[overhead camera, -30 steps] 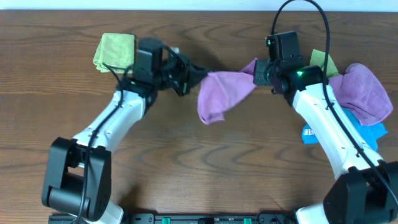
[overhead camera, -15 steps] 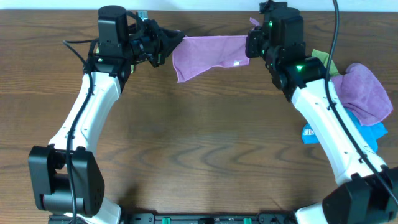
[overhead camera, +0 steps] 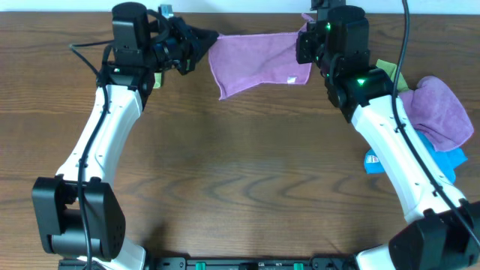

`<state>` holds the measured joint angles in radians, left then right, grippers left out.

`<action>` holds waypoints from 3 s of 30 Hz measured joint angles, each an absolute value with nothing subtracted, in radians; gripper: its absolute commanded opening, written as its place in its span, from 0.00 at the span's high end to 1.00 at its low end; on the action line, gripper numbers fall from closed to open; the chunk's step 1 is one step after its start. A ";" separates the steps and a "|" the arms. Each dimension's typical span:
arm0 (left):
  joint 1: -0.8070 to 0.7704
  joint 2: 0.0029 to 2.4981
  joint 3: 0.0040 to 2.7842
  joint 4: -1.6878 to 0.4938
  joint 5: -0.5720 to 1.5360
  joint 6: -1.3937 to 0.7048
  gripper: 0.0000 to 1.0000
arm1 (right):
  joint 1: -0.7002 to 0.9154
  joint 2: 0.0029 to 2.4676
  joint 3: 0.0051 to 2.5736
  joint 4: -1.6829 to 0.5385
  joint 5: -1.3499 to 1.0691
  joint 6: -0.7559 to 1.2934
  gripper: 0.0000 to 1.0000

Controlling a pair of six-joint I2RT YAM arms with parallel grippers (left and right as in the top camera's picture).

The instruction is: Fold the cloth

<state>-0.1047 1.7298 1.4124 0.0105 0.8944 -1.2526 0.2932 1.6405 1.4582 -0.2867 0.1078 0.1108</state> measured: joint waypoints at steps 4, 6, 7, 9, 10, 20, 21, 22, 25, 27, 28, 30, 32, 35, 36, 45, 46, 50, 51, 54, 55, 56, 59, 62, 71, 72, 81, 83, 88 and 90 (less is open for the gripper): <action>-0.105 1.730 1.446 -0.064 0.902 -1.170 0.94 | 0.295 1.641 1.459 -0.378 0.107 0.105 0.99; -0.104 1.730 1.452 -0.171 0.907 -1.111 0.94 | 0.303 1.641 1.460 -0.451 0.107 0.101 0.99; -0.104 1.730 1.453 -0.221 0.909 -1.083 0.94 | 0.309 1.641 1.460 -0.478 0.108 0.101 0.99; -0.102 1.730 1.456 -0.350 0.911 -1.003 0.94 | 0.325 1.641 1.460 -0.546 0.108 0.100 0.99; -0.100 1.730 1.456 -0.419 0.910 -0.956 0.94 | 0.337 1.641 1.461 -0.590 0.108 0.099 0.99; -0.099 1.731 1.459 -1.027 0.823 -0.546 0.94 | 0.400 1.606 1.466 -1.029 0.074 0.141 0.98; -0.100 1.731 1.459 -1.057 0.803 -0.523 0.94 | 0.399 1.602 1.466 -1.065 0.068 0.149 0.98; -0.100 1.731 1.459 -1.086 0.775 -0.501 0.94 | 0.399 1.599 1.465 -1.092 0.063 0.156 0.98; -0.113 1.731 1.440 -1.104 0.732 -0.471 0.94 | 0.399 1.598 1.444 -1.114 0.043 0.179 0.99; -0.136 1.731 1.409 -1.093 0.719 -0.466 0.94 | 0.399 1.596 1.404 -1.113 0.023 0.192 0.98; -0.138 1.731 1.407 -1.092 0.718 -0.466 0.94 | 0.399 1.596 1.375 -1.104 0.011 0.201 0.99; -0.196 1.731 1.339 -1.039 0.704 -0.473 0.94 | 0.399 1.596 1.330 -1.099 -0.007 0.210 0.99; -0.236 1.732 1.279 -0.987 0.698 -0.502 0.94 | 0.399 1.596 1.306 -1.098 -0.012 0.218 0.98; -0.279 1.732 1.183 -0.901 0.696 -0.567 0.86 | 0.399 1.596 1.299 -1.094 -0.015 0.227 0.98; -0.285 1.732 1.152 -0.865 0.706 -0.593 0.82 | 0.399 1.596 1.299 -1.094 -0.016 0.228 0.98; -0.355 1.732 1.072 -0.643 0.768 -0.839 0.34 | 0.399 1.596 1.299 -1.080 -0.020 0.231 0.99; -0.372 1.732 1.072 -0.612 0.772 -0.850 0.33 | 0.399 1.596 1.299 -1.080 -0.020 0.231 0.98; -0.461 1.732 1.072 -0.545 0.736 -0.894 0.33 | 0.399 1.596 1.299 -1.076 -0.020 0.234 0.99; -0.472 1.732 1.072 -0.544 0.720 -0.897 0.33 | 0.399 1.596 1.299 -1.074 -0.020 0.235 0.98; -0.489 1.732 1.072 -0.525 0.668 -0.906 0.34 | 0.399 1.596 1.299 -1.064 -0.020 0.240 0.99; -0.494 1.732 1.072 -0.511 0.653 -0.907 0.33 | 0.399 1.596 1.299 -1.060 -0.021 0.242 0.99; -0.497 1.732 1.071 -0.499 0.643 -0.910 0.34 | 0.399 1.596 1.299 -1.056 -0.023 0.245 0.99; -0.510 1.745 1.071 -0.465 0.623 -0.916 0.36 | 0.399 1.596 1.298 -1.050 -0.025 0.246 0.98; -0.527 1.821 1.071 -0.440 0.625 -0.920 0.42 | 0.399 1.596 1.299 -1.046 -0.028 0.248 0.98; -0.532 1.885 1.069 -0.388 0.659 -0.928 0.37 | 0.399 1.596 1.299 -1.028 -0.028 0.253 0.98; -0.535 1.885 1.069 -0.387 0.660 -0.934 0.37 | 0.399 1.596 1.299 -1.025 -0.029 0.253 0.98; -0.579 1.885 1.069 -0.387 0.667 -0.946 0.37 | 0.399 1.596 1.298 -1.016 -0.030 0.253 0.98; -0.584 1.886 1.069 -0.387 0.666 -0.946 0.38 | 0.399 1.596 1.298 -1.016 -0.030 0.253 0.98; -0.591 1.925 1.069 -0.385 0.686 -0.953 0.77 | 0.399 1.596 1.299 -1.015 -0.030 0.253 0.98; -0.593 1.945 1.069 -0.382 0.699 -0.950 0.94 | 0.399 1.596 1.298 -1.017 -0.030 0.253 0.98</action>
<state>-0.5926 1.9450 1.0687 -0.3820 0.6987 -0.9497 0.3988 1.5959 1.2984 -1.0168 -0.0303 0.2527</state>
